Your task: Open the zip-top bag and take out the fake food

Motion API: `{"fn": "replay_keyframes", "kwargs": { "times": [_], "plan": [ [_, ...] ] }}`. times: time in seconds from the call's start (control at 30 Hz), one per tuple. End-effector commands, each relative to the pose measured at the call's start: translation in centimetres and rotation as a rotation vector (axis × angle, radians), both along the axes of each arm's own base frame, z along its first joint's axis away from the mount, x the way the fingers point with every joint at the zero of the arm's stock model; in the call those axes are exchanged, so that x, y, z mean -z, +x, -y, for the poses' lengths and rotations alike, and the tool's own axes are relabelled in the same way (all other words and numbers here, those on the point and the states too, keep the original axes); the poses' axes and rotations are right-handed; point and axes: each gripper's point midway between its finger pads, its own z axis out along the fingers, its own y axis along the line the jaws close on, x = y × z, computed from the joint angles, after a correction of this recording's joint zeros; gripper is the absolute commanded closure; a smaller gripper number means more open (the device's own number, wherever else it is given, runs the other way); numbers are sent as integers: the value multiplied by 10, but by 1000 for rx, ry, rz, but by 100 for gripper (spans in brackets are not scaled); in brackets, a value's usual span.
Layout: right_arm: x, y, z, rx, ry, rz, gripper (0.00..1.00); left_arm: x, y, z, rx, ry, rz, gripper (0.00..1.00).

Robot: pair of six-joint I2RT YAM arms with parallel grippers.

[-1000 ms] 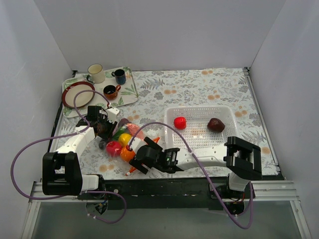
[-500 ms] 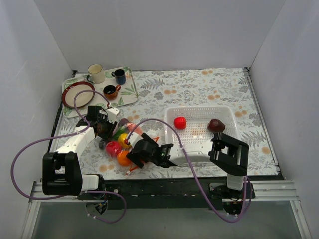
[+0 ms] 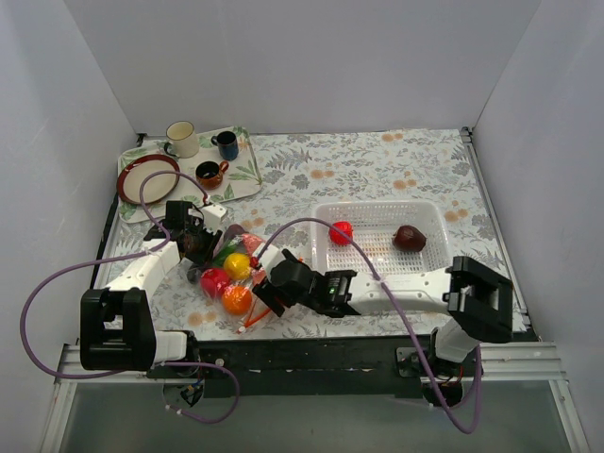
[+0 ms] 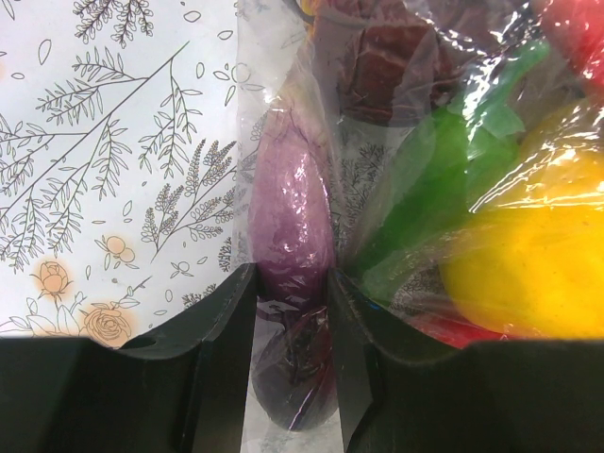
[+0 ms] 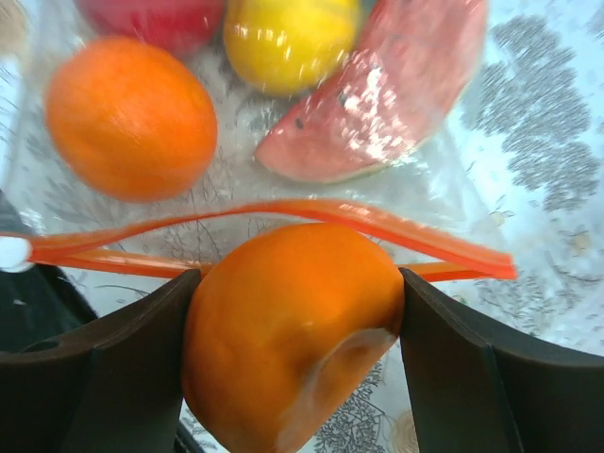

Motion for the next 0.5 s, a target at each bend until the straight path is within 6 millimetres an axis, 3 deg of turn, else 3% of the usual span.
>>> {"fn": "replay_keyframes", "kwargs": {
  "times": [0.0,0.07,0.13,0.17,0.23,0.27,0.3,0.37,0.47],
  "plan": [
    [-69,8,8,37,110,80,99,24,-34,2,6,-5,-133,71],
    [-102,13,16,56,163,129,99,24,-34,2,6,-4,-130,71],
    [-132,26,38,127,187,212,99,24,-33,2,6,-4,-130,71],
    [-139,31,46,152,194,237,99,24,-34,2,6,-5,-131,71],
    [-146,49,76,243,198,268,89,23,-33,2,7,-6,-133,71],
    [-142,57,88,280,185,261,88,23,-33,2,3,-8,-132,71],
    [-139,77,110,368,176,256,90,22,-33,2,3,-8,-131,71],
    [-117,101,158,546,133,215,99,22,-33,3,3,-12,-131,71],
    [-87,115,210,725,75,181,99,23,-35,3,1,-14,-135,71]
  ]
}}
